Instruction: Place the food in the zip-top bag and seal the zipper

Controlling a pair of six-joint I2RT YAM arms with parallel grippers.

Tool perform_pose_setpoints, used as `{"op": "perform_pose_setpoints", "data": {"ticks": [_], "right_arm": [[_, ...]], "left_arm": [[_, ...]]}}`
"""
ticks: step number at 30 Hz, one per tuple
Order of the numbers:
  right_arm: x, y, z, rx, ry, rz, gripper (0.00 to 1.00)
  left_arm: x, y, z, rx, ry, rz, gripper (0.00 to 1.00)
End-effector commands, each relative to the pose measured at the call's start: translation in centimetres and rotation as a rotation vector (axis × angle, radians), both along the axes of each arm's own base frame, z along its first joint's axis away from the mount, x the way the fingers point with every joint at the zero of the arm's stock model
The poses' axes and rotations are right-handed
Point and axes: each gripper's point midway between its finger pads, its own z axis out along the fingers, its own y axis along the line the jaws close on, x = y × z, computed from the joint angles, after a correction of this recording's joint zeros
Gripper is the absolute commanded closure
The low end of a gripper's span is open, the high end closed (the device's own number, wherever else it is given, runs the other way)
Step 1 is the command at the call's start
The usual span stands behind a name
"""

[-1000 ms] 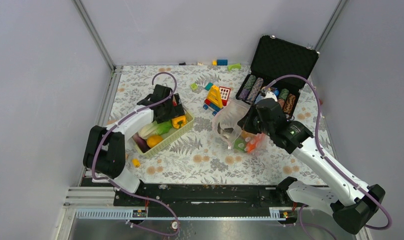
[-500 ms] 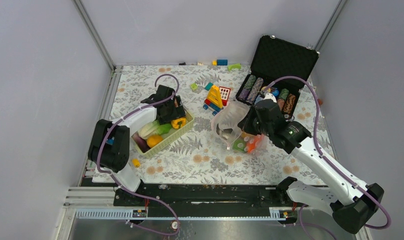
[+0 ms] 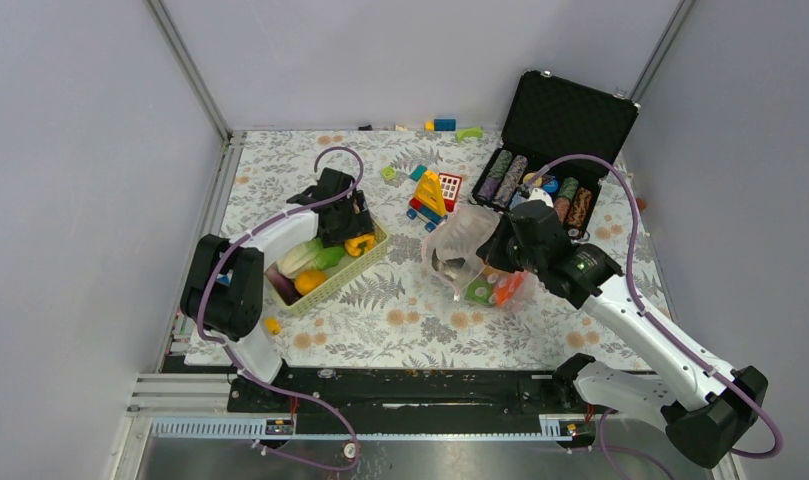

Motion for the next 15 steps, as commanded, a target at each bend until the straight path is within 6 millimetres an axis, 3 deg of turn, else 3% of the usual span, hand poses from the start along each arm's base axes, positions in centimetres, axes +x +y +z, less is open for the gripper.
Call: {"op": "perform_pose_setpoints", "data": {"ticks": [1, 5, 11, 15], "right_arm": [[0.3, -0.9, 0.4, -0.012, -0.026, -0.033, 1.0], [0.3, -0.9, 0.4, -0.012, -0.029, -0.036, 1.0], [0.3, -1.0, 0.6, -0.009, -0.035, -0.04, 1.0], [0.2, -1.0, 0.7, -0.006, -0.034, -0.036, 1.0]], "left_arm": [[-0.2, 0.4, -0.4, 0.052, 0.02, 0.007, 0.42], [0.0, 0.3, 1.2, 0.029, -0.017, 0.013, 0.6], [0.0, 1.0, 4.8, 0.017, -0.121, 0.056, 1.0], [-0.4, 1.4, 6.4, 0.0, -0.172, 0.069, 1.0]]}}
